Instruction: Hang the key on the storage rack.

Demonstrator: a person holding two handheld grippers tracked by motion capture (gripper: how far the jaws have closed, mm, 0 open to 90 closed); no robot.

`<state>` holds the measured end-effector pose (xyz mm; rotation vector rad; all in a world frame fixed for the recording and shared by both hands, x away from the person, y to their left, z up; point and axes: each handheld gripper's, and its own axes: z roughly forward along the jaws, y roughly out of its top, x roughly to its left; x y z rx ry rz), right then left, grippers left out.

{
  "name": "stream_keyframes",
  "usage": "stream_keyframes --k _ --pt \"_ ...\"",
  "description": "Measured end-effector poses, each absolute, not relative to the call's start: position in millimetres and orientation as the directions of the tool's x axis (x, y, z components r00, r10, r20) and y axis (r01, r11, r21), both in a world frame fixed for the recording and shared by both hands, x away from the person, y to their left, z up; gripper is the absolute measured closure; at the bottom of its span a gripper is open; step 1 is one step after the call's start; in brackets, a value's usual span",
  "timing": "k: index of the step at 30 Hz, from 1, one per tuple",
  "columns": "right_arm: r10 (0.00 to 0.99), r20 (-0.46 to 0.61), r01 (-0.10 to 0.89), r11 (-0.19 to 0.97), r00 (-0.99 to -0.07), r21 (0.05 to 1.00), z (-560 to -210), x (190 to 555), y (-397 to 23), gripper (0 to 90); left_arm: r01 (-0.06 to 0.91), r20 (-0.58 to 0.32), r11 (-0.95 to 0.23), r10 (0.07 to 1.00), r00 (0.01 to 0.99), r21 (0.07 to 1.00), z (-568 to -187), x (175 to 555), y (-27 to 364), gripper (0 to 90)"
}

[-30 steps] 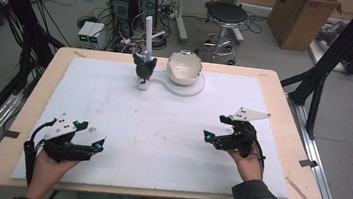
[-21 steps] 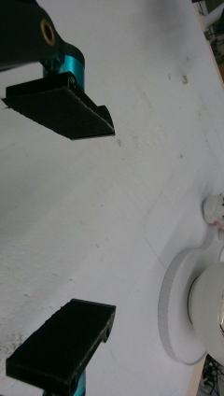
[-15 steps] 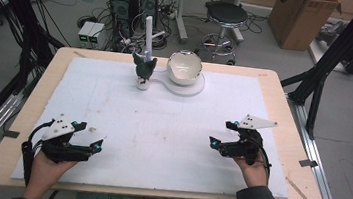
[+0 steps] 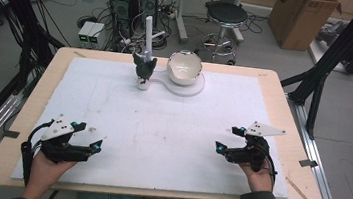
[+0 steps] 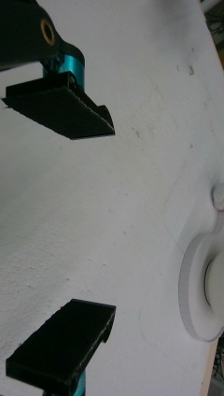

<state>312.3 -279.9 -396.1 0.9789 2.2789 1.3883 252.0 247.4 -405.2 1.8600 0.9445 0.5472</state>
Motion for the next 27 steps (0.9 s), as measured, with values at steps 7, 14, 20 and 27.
stream_keyframes --k 7,14,20,27 --pt "0.691 0.096 0.404 0.298 -0.716 0.865 -401 307 -286 11.7 0.382 -0.031 -0.255 0.797 0.603 0.888 -406 252 247 16.8" --pt "0.685 0.093 0.402 0.307 -0.723 0.863 -404 301 -289 11.7 0.384 -0.026 -0.271 0.787 0.616 0.883 -408 254 248 16.8" --pt "0.691 0.097 0.404 0.297 -0.716 0.865 -403 295 -290 11.7 0.377 -0.027 -0.267 0.785 0.619 0.887 -408 252 248 16.8" --pt "0.688 0.079 0.392 0.312 -0.721 0.866 -403 293 -287 11.7 0.375 -0.026 -0.267 0.784 0.62 0.887 -407 251 248 16.8"
